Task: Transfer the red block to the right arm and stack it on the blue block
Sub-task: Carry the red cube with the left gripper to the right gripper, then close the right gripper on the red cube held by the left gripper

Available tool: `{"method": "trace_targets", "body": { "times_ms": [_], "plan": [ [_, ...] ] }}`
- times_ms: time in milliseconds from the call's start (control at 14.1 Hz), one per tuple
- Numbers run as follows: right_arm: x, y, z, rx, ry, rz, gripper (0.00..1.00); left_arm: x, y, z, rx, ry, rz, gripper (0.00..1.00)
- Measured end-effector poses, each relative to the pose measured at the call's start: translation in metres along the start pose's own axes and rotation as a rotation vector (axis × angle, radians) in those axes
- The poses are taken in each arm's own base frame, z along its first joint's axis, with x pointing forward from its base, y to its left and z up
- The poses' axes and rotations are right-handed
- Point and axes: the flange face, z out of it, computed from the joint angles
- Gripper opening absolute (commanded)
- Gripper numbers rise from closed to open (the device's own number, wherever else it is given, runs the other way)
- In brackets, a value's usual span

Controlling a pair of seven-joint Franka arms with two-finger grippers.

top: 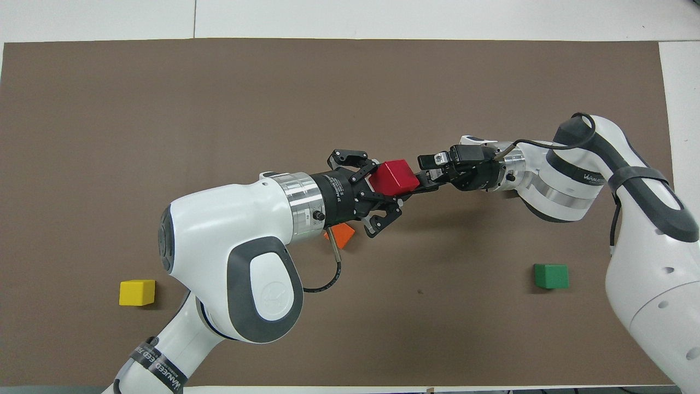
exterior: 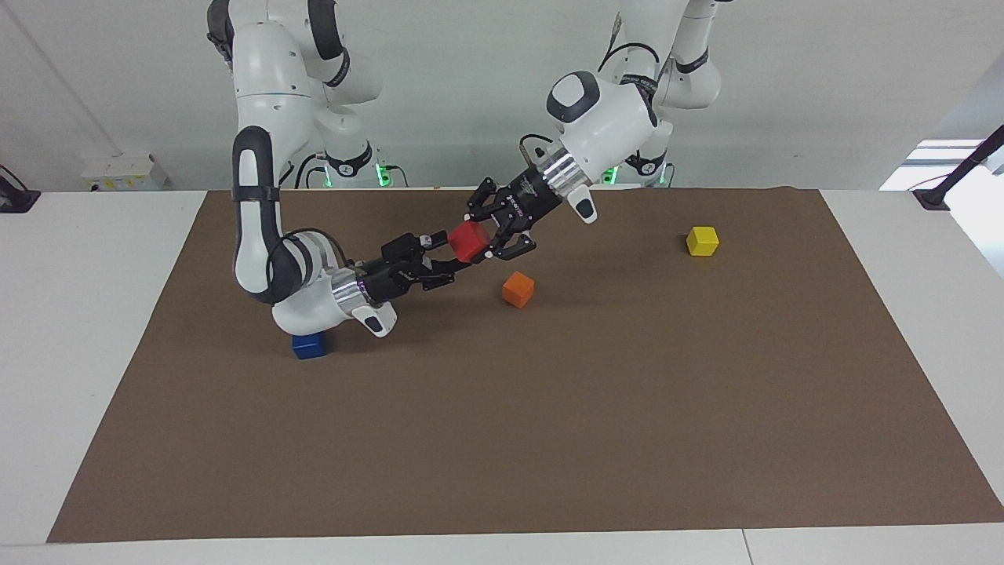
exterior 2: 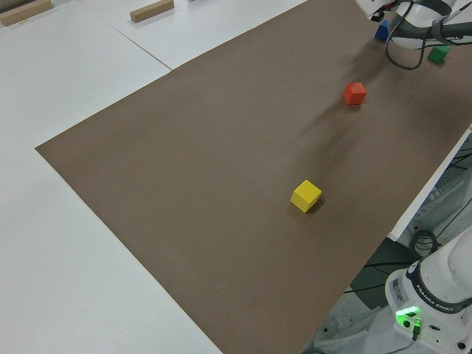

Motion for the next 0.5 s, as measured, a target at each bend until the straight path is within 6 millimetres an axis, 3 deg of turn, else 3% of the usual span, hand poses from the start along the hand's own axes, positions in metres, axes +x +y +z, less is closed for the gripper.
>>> {"method": "trace_targets", "body": {
  "times_ms": [497],
  "plan": [
    [0.002, 0.002, -0.002, -0.011, 0.016, 0.0, 1.0, -0.002, -0.018, 0.009, -0.027, -0.008, 0.112, 0.0]
  ]
}}
